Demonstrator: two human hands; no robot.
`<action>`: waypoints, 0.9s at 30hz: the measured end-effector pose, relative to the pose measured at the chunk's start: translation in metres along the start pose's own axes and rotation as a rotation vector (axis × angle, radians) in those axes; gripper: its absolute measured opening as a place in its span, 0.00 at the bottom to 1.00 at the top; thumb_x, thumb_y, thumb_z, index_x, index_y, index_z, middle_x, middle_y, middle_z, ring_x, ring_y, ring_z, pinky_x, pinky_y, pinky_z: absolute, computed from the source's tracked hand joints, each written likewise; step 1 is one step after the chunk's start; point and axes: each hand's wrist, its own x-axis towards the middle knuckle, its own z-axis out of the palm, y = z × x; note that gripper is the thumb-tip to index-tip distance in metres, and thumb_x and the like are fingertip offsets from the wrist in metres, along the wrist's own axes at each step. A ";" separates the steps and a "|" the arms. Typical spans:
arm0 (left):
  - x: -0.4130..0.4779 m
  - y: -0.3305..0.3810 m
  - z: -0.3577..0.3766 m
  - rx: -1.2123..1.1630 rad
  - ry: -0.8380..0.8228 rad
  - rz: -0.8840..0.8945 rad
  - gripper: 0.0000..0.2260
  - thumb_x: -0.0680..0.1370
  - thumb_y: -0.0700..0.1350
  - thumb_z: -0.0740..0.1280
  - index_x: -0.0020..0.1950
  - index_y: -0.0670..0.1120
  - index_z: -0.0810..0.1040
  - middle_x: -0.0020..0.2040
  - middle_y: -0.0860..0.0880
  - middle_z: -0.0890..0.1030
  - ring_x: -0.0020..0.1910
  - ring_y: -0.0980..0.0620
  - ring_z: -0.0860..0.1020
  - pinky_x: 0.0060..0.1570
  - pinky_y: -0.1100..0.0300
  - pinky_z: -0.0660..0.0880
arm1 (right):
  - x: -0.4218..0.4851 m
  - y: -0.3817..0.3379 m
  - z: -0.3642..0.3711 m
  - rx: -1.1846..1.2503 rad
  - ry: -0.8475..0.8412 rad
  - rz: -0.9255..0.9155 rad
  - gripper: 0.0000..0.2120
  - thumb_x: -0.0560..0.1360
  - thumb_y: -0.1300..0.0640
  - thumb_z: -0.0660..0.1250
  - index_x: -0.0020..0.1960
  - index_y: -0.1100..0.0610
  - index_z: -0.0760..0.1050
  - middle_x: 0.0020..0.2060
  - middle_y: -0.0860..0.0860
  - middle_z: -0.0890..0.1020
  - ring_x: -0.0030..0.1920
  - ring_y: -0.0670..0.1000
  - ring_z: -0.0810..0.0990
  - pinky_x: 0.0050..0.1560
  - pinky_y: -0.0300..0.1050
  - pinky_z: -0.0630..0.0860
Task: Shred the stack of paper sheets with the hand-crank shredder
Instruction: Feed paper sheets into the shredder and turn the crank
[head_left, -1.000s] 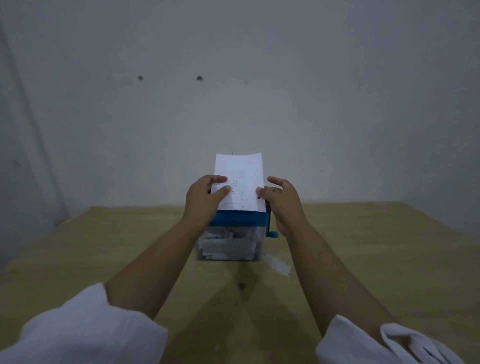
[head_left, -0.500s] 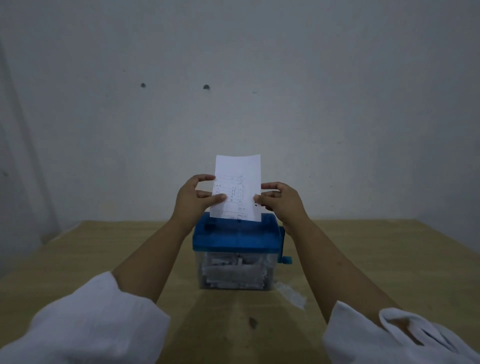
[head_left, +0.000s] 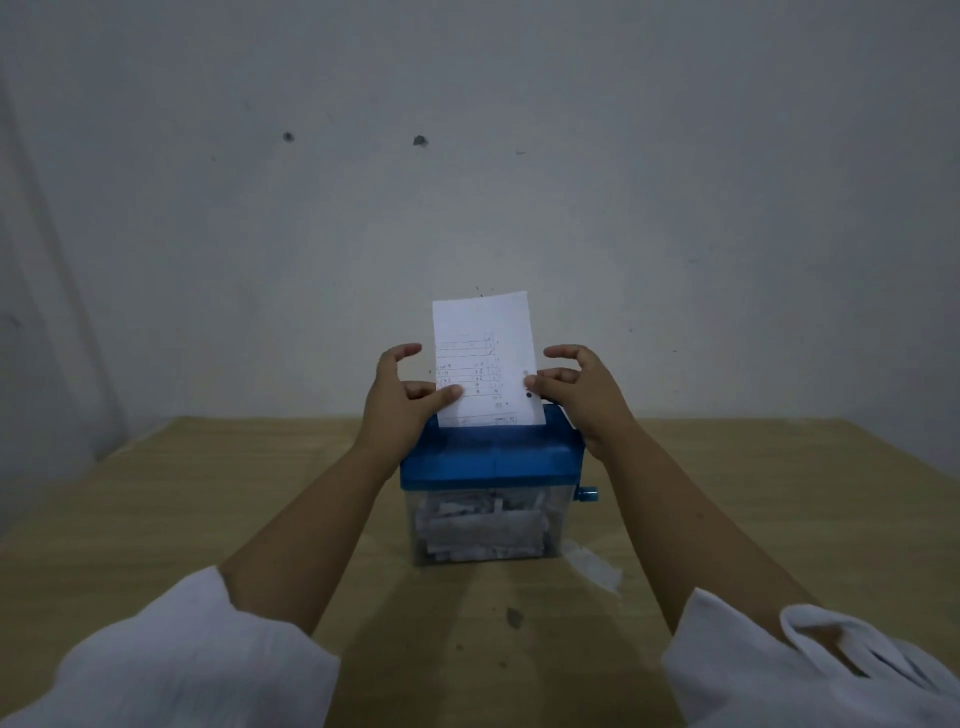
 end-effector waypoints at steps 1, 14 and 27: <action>-0.002 -0.001 -0.002 0.020 -0.012 0.029 0.26 0.73 0.42 0.72 0.65 0.53 0.62 0.45 0.45 0.81 0.46 0.51 0.79 0.43 0.66 0.73 | -0.002 -0.001 -0.001 -0.005 -0.003 -0.004 0.16 0.73 0.62 0.70 0.56 0.53 0.68 0.45 0.53 0.82 0.45 0.49 0.81 0.43 0.38 0.76; -0.003 0.013 -0.020 0.143 -0.167 0.066 0.08 0.73 0.42 0.72 0.47 0.51 0.74 0.52 0.48 0.81 0.49 0.51 0.80 0.52 0.54 0.78 | -0.010 -0.006 -0.006 -0.117 -0.025 -0.043 0.09 0.71 0.62 0.72 0.48 0.57 0.74 0.43 0.50 0.82 0.41 0.45 0.80 0.38 0.34 0.69; -0.030 0.018 0.007 0.842 -0.123 0.658 0.12 0.79 0.48 0.63 0.62 0.52 0.74 0.74 0.52 0.63 0.76 0.50 0.52 0.72 0.52 0.41 | -0.004 0.000 -0.001 -0.086 0.016 -0.123 0.10 0.71 0.62 0.72 0.50 0.58 0.74 0.44 0.50 0.81 0.43 0.45 0.79 0.37 0.27 0.73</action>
